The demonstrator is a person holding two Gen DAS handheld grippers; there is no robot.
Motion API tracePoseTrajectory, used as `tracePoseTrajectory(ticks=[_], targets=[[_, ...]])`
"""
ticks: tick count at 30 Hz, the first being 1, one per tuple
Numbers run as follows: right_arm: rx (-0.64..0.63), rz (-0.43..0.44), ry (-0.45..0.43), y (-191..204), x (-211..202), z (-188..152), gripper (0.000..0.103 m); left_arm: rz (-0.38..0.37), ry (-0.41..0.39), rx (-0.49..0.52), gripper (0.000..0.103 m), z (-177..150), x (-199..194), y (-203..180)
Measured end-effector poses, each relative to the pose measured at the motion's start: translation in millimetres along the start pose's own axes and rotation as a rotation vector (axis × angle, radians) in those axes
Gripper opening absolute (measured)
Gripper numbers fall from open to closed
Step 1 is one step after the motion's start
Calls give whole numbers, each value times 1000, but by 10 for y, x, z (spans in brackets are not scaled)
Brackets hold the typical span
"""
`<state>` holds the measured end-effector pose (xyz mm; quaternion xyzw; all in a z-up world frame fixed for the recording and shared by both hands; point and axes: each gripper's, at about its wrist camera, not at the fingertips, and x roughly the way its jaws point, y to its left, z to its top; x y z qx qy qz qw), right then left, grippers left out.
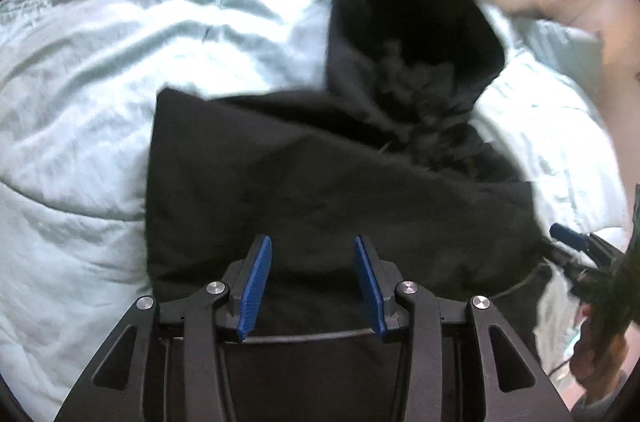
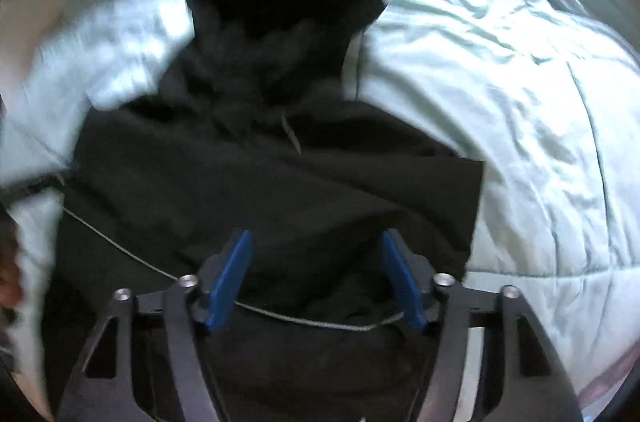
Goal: Fold large clothes
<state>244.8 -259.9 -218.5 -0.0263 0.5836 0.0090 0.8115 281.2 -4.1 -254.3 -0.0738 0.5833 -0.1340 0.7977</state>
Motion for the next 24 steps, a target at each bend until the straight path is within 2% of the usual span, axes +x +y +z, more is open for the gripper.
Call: tracePoseTrajectory(ticks=[2, 3, 4, 6, 8, 11, 15, 17, 18, 20, 24], targets=[[0, -34, 92, 11, 359, -109, 62, 39, 54, -20, 44, -16, 233, 27], [35, -4, 138, -31, 564, -177, 62, 36, 69, -43, 44, -26, 357, 87], [65, 20, 130, -71, 620, -205, 62, 30, 71, -57, 44, -14, 385, 107], [74, 32, 131, -91, 611, -155, 61, 40, 75, -53, 44, 36, 346, 71], [73, 50, 135, -129, 509, -83, 58, 34, 49, -2, 44, 75, 194, -15], [81, 121, 61, -250, 118, 113, 57, -84, -44, 66, 44, 221, -241, -153], [124, 140, -85, -485, -292, 594, 57, -75, -159, 146, 44, 759, -550, -332], [153, 143, -139, -575, -340, 898, 57, -55, -198, 170, 44, 1116, -546, -406], [163, 117, -159, -626, -351, 1015, 57, -38, -208, 177, 44, 1301, -505, -442], [197, 94, -176, -697, -254, 1311, 57, -39, -217, 160, 44, 1645, -394, -461], [282, 164, -168, -852, 41, 1815, 60, -82, -173, 114, 44, 2199, -22, -577]])
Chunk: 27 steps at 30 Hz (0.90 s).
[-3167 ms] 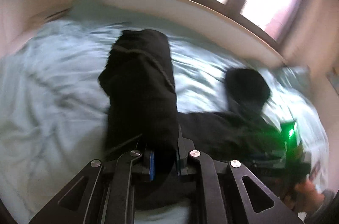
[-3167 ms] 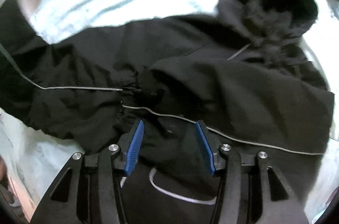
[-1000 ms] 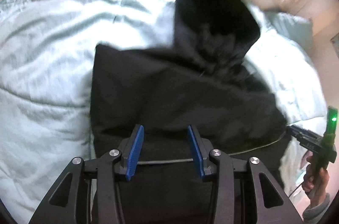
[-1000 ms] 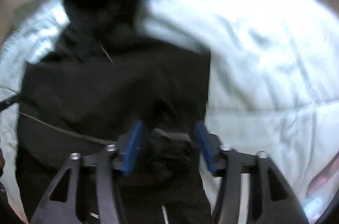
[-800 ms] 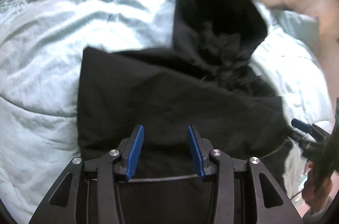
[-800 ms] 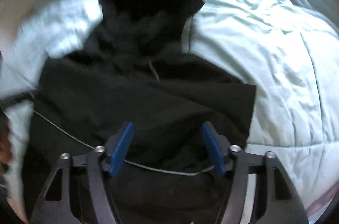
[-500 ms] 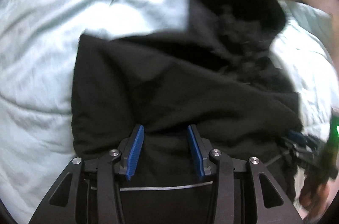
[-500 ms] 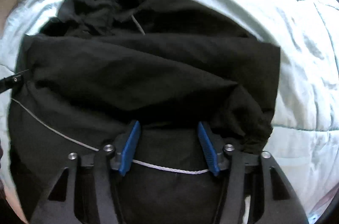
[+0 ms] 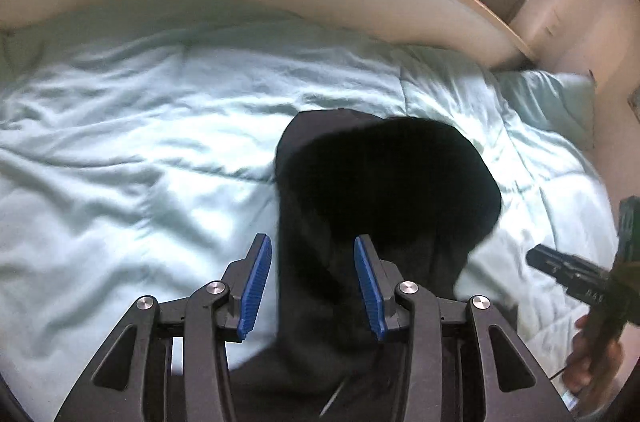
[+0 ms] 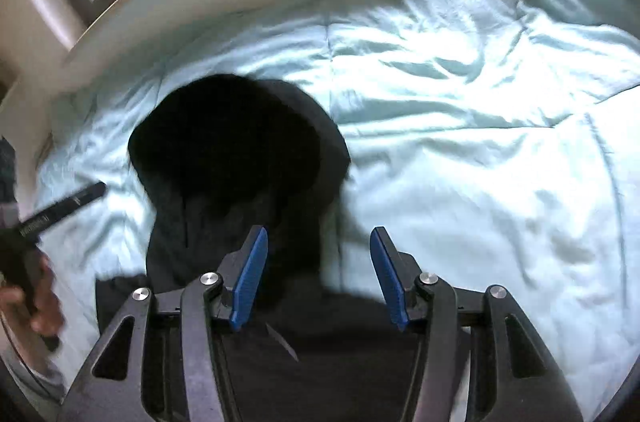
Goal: Fold large clothes
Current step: 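Grasp the hood edge with both tools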
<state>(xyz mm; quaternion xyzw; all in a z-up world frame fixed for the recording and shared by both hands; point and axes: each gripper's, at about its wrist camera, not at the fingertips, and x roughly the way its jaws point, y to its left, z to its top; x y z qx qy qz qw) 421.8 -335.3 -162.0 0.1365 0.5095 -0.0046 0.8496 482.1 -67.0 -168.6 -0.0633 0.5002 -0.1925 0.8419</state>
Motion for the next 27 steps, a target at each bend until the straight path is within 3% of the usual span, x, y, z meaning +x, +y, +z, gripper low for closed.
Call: tracePoseTrajectory(ticks=[2, 4, 5, 6, 7, 10, 13, 15, 16, 17, 18, 20, 24, 26, 27], targets=[[21, -20, 15, 24, 236, 163, 61, 11, 13, 12, 44, 112, 235, -1], [22, -65, 39, 14, 433, 273, 60, 79, 26, -4, 44, 186, 446, 2], [18, -93, 55, -43, 437, 248, 56, 100, 36, -27, 34, 252, 587, 61], [-2, -131, 95, -33, 612, 299, 13, 103, 31, -45, 15, 276, 634, 122], [-10, -129, 114, -96, 626, 307, 7, 101, 34, -86, 8, 311, 648, 224], [11, -31, 14, -204, 313, 235, 7, -65, -58, -183, 8, 227, 258, 454], [-29, -2, -55, -219, 85, 55, 7, -124, -66, -227, 9, -43, 45, 640], [-76, -51, 0, -184, 346, -130, 7, -89, 27, -232, 9, -225, 293, 786], [-89, -71, 38, -168, 509, -181, 7, -31, 84, -226, 9, -308, 511, 845], [-104, -84, 122, -152, 831, -288, 7, 17, 161, -221, 10, -397, 775, 902], [-117, -90, 183, -140, 1069, -361, 7, 18, 205, -217, 11, -472, 957, 933], [-132, -105, 213, -117, 1284, -445, 7, 12, 169, -178, 12, -534, 1039, 910], [-155, -108, 174, -81, 1043, -429, 13, 12, 116, -93, 17, -590, 680, 812], [-172, -89, 148, -118, 792, -456, 25, 36, 98, -64, 23, -673, 452, 802], [-172, -66, 137, -143, 660, -473, 44, 48, 88, -51, 24, -712, 324, 796]])
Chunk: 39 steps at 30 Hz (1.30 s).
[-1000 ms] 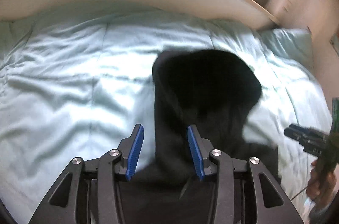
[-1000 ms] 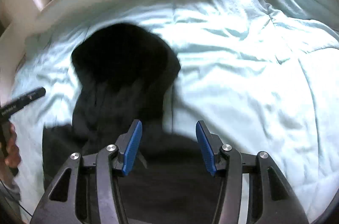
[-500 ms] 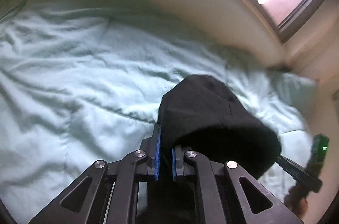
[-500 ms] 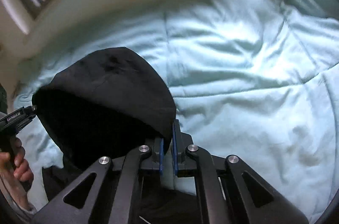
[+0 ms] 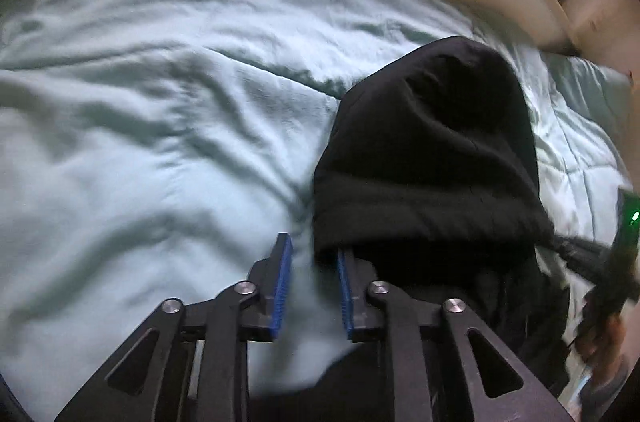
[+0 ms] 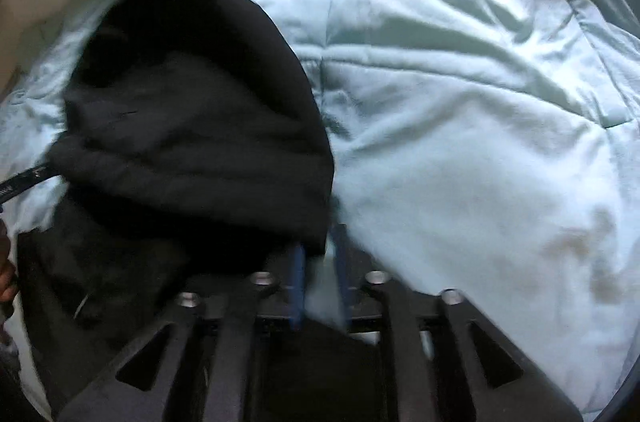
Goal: Fold large clothes
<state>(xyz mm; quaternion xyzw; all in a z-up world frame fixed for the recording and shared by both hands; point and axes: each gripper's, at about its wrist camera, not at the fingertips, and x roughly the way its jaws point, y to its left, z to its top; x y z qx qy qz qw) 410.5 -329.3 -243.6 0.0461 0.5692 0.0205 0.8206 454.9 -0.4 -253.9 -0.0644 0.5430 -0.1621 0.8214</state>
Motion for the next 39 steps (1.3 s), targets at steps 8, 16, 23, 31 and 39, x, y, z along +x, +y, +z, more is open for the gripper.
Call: tracePoseTrajectory(ticks=[8, 16, 23, 31, 39], targets=[[-23, 84, -195, 66, -733, 160, 63, -102, -137, 79, 35, 222, -609, -383], [-40, 82, -17, 249, 277, 418, 62, -97, 65, 93, 37, 430, 435, -606], [-33, 101, 31, 147, 561, 261, 62, -90, 55, 91, 38, 308, 584, -585], [-69, 239, -84, -161, -63, 584, 63, -195, -126, 160, 73, 681, -299, -529], [-6, 338, -25, -325, 353, 1192, 63, -312, 77, 61, 75, 1212, 498, -210]])
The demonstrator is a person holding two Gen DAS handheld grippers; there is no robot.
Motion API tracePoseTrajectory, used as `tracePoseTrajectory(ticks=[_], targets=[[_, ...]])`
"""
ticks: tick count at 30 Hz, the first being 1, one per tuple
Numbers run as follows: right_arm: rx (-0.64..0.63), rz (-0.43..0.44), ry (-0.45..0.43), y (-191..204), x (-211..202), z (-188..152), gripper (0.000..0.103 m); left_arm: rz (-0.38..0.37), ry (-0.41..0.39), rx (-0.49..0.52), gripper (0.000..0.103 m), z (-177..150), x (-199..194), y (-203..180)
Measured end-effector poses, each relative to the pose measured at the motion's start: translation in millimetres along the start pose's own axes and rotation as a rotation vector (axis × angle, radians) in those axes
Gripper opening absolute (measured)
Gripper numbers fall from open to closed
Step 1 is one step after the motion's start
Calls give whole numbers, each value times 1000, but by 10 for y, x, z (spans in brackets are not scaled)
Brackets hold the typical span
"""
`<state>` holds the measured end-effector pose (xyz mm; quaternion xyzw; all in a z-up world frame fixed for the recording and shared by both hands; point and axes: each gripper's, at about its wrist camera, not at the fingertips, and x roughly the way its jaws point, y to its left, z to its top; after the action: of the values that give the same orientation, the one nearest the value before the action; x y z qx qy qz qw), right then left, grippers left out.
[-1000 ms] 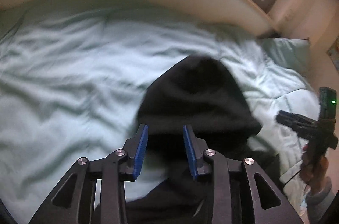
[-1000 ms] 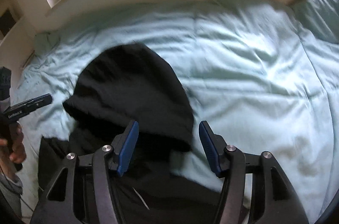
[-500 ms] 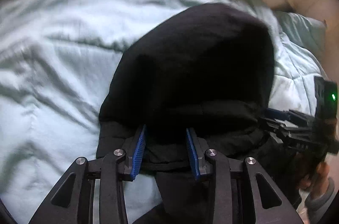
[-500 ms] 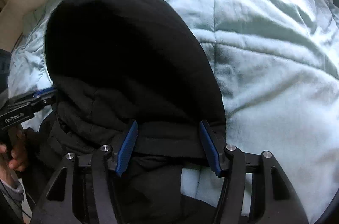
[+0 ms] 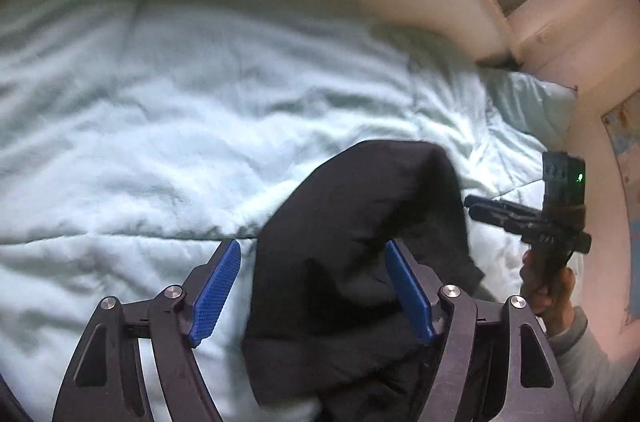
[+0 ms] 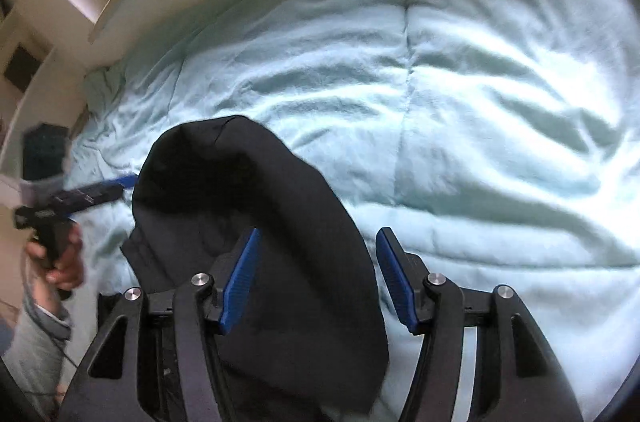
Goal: Fold large clothes
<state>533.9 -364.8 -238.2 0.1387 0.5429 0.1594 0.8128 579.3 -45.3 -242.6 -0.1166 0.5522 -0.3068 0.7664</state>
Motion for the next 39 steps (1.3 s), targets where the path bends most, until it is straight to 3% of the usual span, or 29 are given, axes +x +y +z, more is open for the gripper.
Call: tracePoseTrajectory(ticks=[3, 6, 7, 8, 9, 10, 11, 16, 19, 25, 28, 30, 34, 37, 39], targets=[[29, 37, 38, -63, 273, 77, 63, -83, 54, -3, 74, -6, 226, 19], [25, 87, 88, -7, 505, 102, 62, -44, 67, 42, 74, -29, 328, -94], [8, 77, 95, 35, 536, 104, 49, -30, 56, 65, 63, -65, 313, -132], [-29, 52, 95, 118, 526, 89, 39, -9, 46, 95, 43, -100, 295, -193], [-56, 50, 97, 171, 510, 85, 24, 4, 39, 117, 36, -137, 260, -245], [-98, 42, 90, 249, 436, 54, 18, 9, 22, 141, 23, -168, 191, -295], [-161, 13, 70, 375, 319, -7, 18, 14, 2, 166, 17, -206, 114, -337], [-309, -36, -44, 825, -359, -363, 17, 28, -100, 311, 16, -633, -560, -815], [-370, -53, -122, 1094, -870, -732, 17, 89, -157, 432, 16, -1138, -1004, -1258], [-438, -131, -191, 1534, -1578, -1716, 17, 127, -197, 497, 16, -2151, -1569, -1746], [-408, -115, -150, 1608, -1677, -2241, 17, 115, -161, 454, 16, -2667, -1613, -1802], [-371, -117, -104, 1585, -1607, -2604, 17, 85, -106, 380, 18, -2944, -1516, -1750], [-306, -114, 23, 1538, -1218, -3182, 17, 96, 9, 177, 19, -3582, -1082, -1340], [-285, -139, 103, 1528, -979, -3328, 18, 77, 14, 116, 19, -3762, -1091, -1212], [-280, -158, 139, 1532, -992, -3314, 26, 53, 51, 82, 19, -3719, -1254, -1206]])
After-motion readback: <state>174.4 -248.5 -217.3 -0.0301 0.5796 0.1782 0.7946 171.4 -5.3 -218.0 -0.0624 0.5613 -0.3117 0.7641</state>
